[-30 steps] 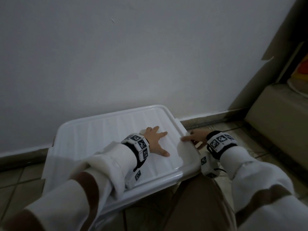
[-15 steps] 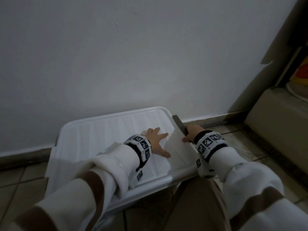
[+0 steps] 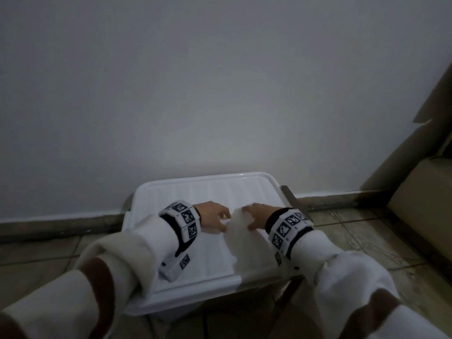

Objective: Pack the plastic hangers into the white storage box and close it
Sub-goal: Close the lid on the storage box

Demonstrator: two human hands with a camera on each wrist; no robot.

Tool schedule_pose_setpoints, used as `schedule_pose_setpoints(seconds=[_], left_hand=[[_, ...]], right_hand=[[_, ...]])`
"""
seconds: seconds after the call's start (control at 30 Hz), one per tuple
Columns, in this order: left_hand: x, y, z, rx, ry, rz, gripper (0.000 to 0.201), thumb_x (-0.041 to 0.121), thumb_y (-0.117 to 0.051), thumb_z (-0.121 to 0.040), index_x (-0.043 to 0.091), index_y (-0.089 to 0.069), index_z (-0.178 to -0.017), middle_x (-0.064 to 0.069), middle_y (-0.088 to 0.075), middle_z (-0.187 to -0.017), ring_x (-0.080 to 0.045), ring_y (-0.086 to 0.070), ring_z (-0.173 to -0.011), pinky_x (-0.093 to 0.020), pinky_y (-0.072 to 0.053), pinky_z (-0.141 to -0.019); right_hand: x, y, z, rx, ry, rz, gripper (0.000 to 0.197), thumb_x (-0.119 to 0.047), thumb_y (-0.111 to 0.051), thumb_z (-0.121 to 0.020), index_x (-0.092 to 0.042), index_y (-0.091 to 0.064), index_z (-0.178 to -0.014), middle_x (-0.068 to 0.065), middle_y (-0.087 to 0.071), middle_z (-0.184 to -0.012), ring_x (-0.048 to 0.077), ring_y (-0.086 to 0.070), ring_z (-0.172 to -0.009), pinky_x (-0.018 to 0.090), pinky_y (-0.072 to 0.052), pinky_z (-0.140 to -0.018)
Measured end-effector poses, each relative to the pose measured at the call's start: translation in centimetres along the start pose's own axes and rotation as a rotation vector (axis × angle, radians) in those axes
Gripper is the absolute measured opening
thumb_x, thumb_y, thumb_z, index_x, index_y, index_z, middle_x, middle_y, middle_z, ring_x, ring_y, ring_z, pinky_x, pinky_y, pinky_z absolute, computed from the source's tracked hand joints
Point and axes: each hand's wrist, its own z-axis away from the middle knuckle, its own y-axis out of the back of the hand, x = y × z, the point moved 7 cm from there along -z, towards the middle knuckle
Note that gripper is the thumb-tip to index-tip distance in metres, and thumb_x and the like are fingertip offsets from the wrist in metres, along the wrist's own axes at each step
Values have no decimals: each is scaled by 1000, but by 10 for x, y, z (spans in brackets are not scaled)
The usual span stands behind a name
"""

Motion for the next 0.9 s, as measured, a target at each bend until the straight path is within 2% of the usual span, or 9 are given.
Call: schedule_pose_setpoints(seconds=[0.2,0.33,0.4,0.53,0.6,0.67,0.73,0.8,0.9], left_hand=[[-124,0,73,165,249,86,48,30,-54,-93,15,-42,-136,-8,-42,-140,-21,-40,-128,-30,-33,-105],[-183,-22,116,251,401,192,67,40,-55,-91,17,-24,-147,-9,-19,-152,-24,-19,-140,-33,-23,-111],[-196,-35,131,326,456,350,85,49,-55,-88,15,-9,-150,-11,-8,-156,-26,-10,-144,-38,-18,-114],[-209,-64,131,390,517,832,100,52,-59,-84,13,6,-150,-12,-24,-153,-28,-32,-137,-37,-31,-110],[-216,-80,123,353,552,1009,113,68,-62,-71,12,-3,-150,-11,-32,-150,-29,-37,-134,-44,-34,-109],[-229,-102,108,301,559,1105,131,87,-62,-44,14,-26,-147,-11,-42,-145,-30,-45,-129,-48,-38,-106],[-232,-110,105,274,538,1173,128,88,-64,-37,15,-40,-140,-11,-50,-138,-29,-51,-122,-48,-43,-102],[-231,-109,107,272,541,1209,126,81,-70,-39,10,-40,-139,-12,-52,-134,-29,-53,-119,-46,-48,-97],[-236,-103,106,309,553,1164,137,87,-68,-30,9,-39,-140,-13,-51,-136,-29,-54,-119,-46,-48,-96]], right_hand=[[-124,2,-1,-35,253,44,76,-35,-60,-88,-18,-18,-148,10,-23,-149,30,-33,-135,41,-31,-109],[-200,-5,-5,-27,381,57,78,-38,-62,-86,-18,-18,-147,13,-23,-146,32,-28,-135,44,-28,-110],[-227,-10,-10,-23,387,78,79,-43,-61,-85,-20,-17,-147,13,-22,-145,33,-25,-135,49,-29,-108],[-244,-19,-18,-42,310,157,78,-50,-53,-87,-27,-8,-148,14,-6,-151,36,-8,-140,56,-23,-109],[-242,-24,-20,-74,299,146,81,-50,-50,-90,-29,2,-149,13,9,-155,35,6,-143,55,-14,-114],[-239,-26,-20,-91,299,128,82,-51,-47,-91,-30,8,-148,12,18,-155,34,14,-143,53,-8,-115],[-238,-28,-21,-99,291,130,82,-51,-46,-91,-30,10,-148,11,21,-155,33,16,-143,52,-6,-116],[-238,-29,-21,-117,273,142,82,-52,-45,-92,-31,12,-147,10,23,-154,32,18,-143,52,-5,-115],[-238,-29,-20,-136,262,155,82,-53,-44,-92,-32,13,-147,9,25,-154,31,18,-142,52,-5,-115]])
